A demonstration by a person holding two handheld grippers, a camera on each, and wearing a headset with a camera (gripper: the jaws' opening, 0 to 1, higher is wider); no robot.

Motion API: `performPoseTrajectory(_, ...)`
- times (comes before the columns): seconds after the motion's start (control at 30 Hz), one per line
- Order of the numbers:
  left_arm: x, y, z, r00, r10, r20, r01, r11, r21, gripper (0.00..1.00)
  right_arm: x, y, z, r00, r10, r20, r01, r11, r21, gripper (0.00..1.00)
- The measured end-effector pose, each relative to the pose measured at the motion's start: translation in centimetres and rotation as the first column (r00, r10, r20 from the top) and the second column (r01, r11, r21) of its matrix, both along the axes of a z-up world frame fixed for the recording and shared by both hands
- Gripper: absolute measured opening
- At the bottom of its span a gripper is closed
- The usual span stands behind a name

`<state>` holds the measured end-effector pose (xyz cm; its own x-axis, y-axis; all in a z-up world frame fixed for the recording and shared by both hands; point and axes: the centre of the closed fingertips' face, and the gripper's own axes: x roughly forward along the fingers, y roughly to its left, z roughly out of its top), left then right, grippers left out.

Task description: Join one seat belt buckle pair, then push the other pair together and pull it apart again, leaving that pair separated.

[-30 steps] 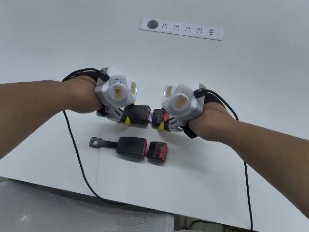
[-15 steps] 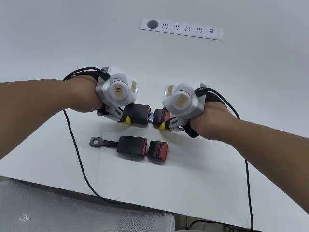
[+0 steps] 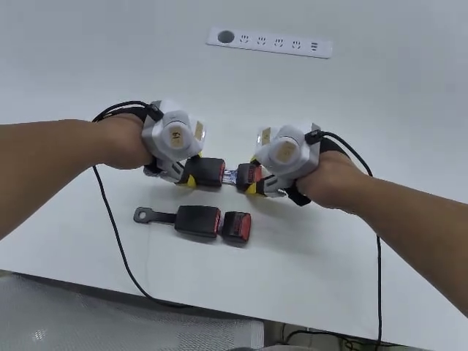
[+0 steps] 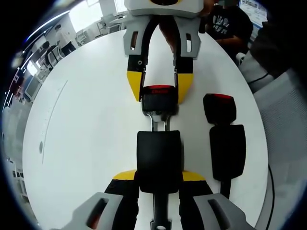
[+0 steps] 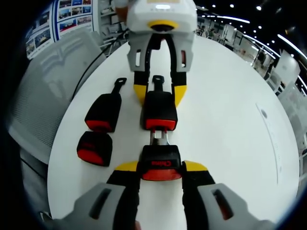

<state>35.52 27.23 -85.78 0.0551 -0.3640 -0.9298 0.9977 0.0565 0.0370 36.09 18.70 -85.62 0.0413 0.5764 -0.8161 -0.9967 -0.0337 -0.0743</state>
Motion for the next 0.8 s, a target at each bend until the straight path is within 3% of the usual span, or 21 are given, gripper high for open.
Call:
performPoseTrajectory(0.33,-0.1,0.0,0.0,1.000,-0.007,-0.004,0.007,1.000,0.003,0.32,0.0,-4.5,0.0,0.999,-0.052,-0.001,0.052,0.999,-0.014,0.34)
performPoseTrajectory(0.57,-0.1,0.0,0.0,1.000,-0.011,-0.004,0.011,1.000,0.005,0.32,-0.2,-8.5,-0.5,0.998,-0.051,0.028,0.052,0.997,-0.063,0.35)
performPoseTrajectory(0.8,-0.1,0.0,0.0,1.000,-0.007,-0.002,0.007,1.000,0.004,0.32,-0.4,-11.5,-0.5,0.996,-0.091,0.002,0.091,0.994,-0.066,0.35)
